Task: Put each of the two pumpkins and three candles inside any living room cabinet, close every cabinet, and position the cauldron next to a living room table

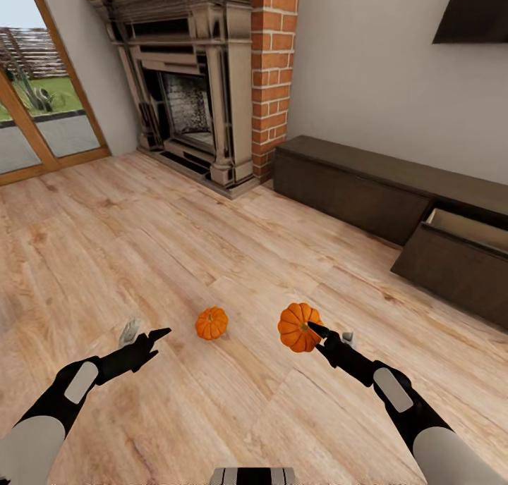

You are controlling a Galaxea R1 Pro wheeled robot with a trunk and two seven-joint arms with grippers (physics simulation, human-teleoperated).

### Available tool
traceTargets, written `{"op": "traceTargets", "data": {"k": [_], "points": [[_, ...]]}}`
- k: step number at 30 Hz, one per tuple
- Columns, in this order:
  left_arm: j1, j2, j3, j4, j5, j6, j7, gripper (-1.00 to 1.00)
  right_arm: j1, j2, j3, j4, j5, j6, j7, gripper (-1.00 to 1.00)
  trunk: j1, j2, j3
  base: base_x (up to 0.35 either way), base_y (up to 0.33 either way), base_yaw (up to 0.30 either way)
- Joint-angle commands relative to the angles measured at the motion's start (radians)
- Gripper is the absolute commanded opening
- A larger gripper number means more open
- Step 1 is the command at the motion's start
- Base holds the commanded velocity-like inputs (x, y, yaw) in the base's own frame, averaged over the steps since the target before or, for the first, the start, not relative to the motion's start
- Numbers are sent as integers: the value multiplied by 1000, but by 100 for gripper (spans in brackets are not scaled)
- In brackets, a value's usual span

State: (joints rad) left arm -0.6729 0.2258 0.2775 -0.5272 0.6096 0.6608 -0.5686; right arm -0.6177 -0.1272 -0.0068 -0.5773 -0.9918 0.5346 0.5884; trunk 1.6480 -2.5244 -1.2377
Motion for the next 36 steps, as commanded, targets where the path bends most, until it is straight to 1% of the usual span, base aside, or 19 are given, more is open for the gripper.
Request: {"op": "traceTargets", "data": {"k": [1,4,10,22,32,36], "points": [[-1,-1,3,-7,1,7,-2,100,0,0,-1,-1,-10,8,0,-100,0,-1,-5,0,0,0],[-1,-1,3,-20,1,6,-3,100,0,0,-1,-1,-10,8,0,-100,2,-1,-16,0,0,0],[-1,-2,3,-39,1,6,-4,100,0,0,-1,-1,-10,8,1,-100,2,-1,-16,0,0,0],[0,-3,3,-49,0,3,6,100,0,1,1,-1,-11,8,1,-100,2,-1,-16,3,1,0],[0,-2,5,-37,-1,2,19,100,0,3,1,-1,-11,8,2,-100,2,-1,-16,119,35,0],[0,-2,5,-36,-1,3,20,100,0,3,1,-1,-11,8,2,-100,2,-1,-16,213,78,0]]}}
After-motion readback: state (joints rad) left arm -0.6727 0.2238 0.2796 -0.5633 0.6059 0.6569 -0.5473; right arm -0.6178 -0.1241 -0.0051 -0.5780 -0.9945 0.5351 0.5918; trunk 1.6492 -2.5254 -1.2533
